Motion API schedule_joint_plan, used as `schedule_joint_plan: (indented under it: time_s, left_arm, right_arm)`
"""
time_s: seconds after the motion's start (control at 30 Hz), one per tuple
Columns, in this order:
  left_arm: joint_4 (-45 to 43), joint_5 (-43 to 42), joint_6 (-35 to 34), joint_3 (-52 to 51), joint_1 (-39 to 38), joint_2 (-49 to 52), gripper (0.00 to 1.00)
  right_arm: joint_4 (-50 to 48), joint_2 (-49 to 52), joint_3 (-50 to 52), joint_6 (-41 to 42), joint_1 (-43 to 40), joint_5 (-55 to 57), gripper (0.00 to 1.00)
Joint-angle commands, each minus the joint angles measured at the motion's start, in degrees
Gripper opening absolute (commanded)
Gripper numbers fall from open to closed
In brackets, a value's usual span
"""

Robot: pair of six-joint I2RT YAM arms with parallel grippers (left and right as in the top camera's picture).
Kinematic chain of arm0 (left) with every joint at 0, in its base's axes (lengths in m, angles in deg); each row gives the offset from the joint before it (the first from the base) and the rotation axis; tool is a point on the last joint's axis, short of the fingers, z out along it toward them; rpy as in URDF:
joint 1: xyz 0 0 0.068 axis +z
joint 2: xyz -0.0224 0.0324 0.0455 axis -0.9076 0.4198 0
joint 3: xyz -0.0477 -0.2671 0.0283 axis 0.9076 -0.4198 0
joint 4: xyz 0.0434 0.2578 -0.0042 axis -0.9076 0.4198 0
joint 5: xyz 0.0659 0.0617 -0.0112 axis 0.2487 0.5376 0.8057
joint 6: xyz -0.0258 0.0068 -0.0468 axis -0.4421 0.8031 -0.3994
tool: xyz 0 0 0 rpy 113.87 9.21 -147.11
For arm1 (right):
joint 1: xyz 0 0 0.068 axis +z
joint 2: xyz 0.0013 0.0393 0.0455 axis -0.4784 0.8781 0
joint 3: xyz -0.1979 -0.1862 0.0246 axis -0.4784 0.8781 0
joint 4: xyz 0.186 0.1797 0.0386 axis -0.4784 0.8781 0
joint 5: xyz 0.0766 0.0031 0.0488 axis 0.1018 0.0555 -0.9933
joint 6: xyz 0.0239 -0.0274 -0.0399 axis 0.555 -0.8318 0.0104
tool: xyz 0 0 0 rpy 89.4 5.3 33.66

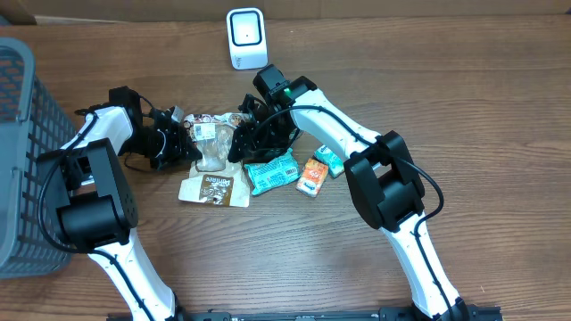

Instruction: Scan the item barcode

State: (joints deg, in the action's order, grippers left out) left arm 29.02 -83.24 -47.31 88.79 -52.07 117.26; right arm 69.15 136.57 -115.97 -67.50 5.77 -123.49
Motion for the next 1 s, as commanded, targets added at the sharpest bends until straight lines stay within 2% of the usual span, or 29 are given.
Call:
schedule_joint_plan:
  time_s: [0.0, 0.17, 0.37, 0.53, 0.63, 0.7, 0.83, 0.97]
  left_arm:
    - [-0.28, 6.23, -1.2, -2.54, -0.76, 2.58, 0.04]
    - [-0.31, 6.23, -1.18, -2.54, -0.76, 2.58, 0.04]
    - [-0.31, 6.21, -1.18, -2.54, -0.81, 2.58, 0.04]
    - [-0.31, 6.23, -1.16, -2.54, -0.81, 2.58, 0.04]
    - [-0.37, 6.23, -1.16, -2.54, -0.81, 2.58, 0.04]
    - [-0.59, 6.21, -1.16, -2.54, -0.81, 2.58, 0.04]
    - [-0.48, 6.19, -1.14, -2.19, -0.59, 2.56, 0.04]
    - [3.85, 5.73, -0.87, 2.23, 0.85, 2.36, 0.04]
  right_arm:
    - [-1.55, 0.5, 4.24, 4.0, 1.86, -0.48, 0.72]
    - [-8.68, 0.5, 9.73, 10.64, 3.13, -3.96, 0.68]
    - [-16.81, 0.55, 13.35, 17.22, 5.49, -4.31, 0.57]
    - [-18.78, 0.55, 13.46, 17.92, 6.1, -3.58, 0.27]
    - [-18.73, 0.55, 13.46, 17.97, 5.66, -3.41, 0.12]
    - [-18.73, 0.5, 13.35, 17.94, 5.14, -3.41, 0.06]
    - [-17.7, -0.22, 12.52, 17.07, 3.85, -2.93, 0.04]
    - [-11.74, -3.1, 9.75, 11.19, 2.64, 0.55, 0.04]
